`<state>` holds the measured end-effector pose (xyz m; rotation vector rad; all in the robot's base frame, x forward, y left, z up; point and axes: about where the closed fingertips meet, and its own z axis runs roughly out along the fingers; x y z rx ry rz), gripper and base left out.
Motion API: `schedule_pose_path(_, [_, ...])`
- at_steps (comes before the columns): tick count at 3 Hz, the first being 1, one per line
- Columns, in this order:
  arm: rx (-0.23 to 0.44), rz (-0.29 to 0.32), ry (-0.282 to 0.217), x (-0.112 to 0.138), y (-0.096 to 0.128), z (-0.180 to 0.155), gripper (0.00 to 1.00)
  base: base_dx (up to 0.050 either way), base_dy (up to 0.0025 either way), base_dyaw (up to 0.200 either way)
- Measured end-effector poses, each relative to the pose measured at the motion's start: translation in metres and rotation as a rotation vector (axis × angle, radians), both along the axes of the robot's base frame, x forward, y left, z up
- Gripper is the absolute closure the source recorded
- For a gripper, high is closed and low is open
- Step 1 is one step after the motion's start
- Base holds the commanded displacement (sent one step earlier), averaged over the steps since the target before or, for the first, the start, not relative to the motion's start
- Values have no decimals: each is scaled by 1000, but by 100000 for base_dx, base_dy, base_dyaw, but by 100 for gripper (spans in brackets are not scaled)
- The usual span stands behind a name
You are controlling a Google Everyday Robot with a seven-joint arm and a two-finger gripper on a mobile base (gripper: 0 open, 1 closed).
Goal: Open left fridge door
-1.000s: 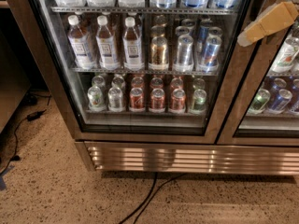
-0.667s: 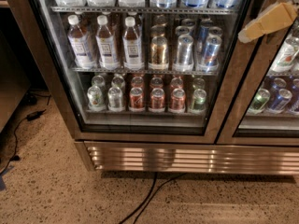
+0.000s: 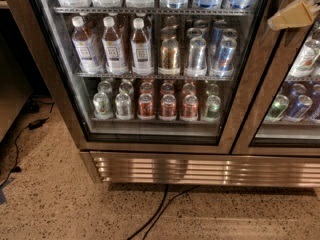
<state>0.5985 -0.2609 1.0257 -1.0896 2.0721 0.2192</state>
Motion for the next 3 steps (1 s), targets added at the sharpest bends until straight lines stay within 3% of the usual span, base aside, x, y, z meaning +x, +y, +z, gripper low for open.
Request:
schedule_pose_path(1, [0,0,0,3,-5,1,71,0,0,0])
schedule_pose_path(3, [0,0,0,6,-9,1,29,0,0,0])
